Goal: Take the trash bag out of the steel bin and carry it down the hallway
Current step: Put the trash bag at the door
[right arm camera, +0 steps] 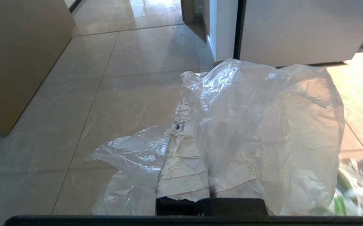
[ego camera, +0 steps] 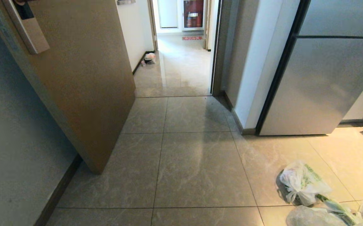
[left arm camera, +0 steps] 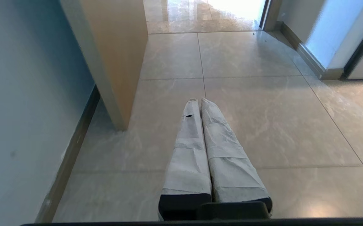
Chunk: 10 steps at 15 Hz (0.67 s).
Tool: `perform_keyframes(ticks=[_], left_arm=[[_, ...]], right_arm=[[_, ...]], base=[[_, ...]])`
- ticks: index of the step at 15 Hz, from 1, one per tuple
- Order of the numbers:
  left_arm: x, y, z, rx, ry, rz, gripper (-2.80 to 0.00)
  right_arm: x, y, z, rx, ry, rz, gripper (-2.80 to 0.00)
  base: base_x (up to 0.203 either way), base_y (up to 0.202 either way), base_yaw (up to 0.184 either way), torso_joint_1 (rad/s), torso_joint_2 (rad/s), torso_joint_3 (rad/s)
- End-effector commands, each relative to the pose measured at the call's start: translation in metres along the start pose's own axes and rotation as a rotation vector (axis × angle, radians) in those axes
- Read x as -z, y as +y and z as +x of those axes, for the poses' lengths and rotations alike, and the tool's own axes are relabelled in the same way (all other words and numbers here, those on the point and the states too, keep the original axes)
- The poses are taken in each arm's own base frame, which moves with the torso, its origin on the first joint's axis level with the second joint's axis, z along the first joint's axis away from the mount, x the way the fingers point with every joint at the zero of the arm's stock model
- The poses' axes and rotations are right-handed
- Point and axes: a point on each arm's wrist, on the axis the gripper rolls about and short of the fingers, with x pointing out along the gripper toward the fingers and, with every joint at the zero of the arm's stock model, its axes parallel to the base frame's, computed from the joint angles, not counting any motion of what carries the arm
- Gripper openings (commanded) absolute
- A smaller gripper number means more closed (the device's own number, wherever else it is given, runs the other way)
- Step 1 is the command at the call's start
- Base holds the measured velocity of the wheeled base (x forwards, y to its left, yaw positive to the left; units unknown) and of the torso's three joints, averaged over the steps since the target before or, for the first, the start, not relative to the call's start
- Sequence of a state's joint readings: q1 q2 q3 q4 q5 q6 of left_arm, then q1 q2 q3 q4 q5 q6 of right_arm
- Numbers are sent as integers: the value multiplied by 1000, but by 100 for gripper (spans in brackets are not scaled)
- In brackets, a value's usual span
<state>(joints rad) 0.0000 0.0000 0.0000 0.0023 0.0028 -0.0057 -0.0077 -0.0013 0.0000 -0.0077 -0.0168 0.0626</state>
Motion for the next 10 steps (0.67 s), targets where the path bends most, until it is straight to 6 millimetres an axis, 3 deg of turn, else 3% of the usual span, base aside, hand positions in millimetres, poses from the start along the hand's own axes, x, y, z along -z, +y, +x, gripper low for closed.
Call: perform_keyframes(ticks=[1,10], left_arm=[[0,0,0,0,1,-2,-280],[0,0,0,0,1,-2,-280]], right_arm=[[0,0,0,0,3,0,-280],[0,0,0,0,3,0,-280]], base=[[192,0,1,7,6,4],[193,0,0,2,1,4]])
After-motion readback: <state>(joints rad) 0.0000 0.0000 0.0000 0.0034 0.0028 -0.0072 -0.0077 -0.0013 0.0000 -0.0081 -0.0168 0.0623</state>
